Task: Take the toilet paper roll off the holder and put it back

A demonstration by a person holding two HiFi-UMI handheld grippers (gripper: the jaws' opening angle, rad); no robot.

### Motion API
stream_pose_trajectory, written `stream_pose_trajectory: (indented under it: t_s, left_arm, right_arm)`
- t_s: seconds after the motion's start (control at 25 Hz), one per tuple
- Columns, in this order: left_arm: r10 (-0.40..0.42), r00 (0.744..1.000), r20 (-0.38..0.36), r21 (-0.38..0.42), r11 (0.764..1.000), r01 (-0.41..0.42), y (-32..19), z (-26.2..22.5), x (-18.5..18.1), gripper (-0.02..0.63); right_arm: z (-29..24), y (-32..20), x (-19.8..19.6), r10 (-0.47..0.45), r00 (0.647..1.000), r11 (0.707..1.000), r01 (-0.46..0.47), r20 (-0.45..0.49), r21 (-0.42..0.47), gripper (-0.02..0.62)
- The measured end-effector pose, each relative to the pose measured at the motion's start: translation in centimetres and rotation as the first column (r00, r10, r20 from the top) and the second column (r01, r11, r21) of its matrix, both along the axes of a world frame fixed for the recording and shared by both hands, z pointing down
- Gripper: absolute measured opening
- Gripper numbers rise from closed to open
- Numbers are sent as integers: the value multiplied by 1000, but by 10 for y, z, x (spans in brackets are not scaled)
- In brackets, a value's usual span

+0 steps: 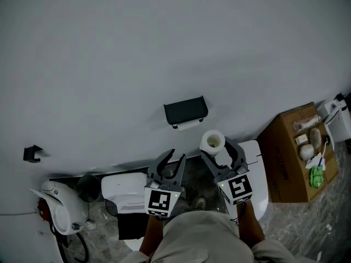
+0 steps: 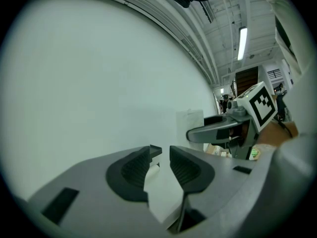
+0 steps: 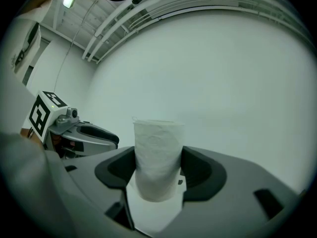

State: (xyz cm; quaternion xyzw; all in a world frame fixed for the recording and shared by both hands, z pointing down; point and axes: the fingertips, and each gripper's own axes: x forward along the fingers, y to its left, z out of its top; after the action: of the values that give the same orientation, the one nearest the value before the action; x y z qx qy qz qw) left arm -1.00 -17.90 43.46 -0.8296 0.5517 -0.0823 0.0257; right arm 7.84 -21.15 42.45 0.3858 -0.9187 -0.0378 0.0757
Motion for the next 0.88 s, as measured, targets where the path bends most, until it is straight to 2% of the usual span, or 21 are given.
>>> stream_pose_trajectory:
  t_s: [0.32, 0.44, 0.88]
  left_arm:
    - [6, 1000, 0, 16, 1000, -6, -21, -2, -10, 133]
    - [16, 1000, -3, -4, 1000, -16, -30, 2, -15, 133]
    - [52, 999, 1, -16, 998, -52, -68, 4, -25, 133]
  right_arm:
    - [-12, -35, -14, -1, 1000, 999, 1, -10, 49, 279]
    - [-12, -51, -22, 8, 1000, 999, -7, -18, 51, 279]
    - [-3, -97, -42, 23, 999, 1000, -23, -47, 10, 279]
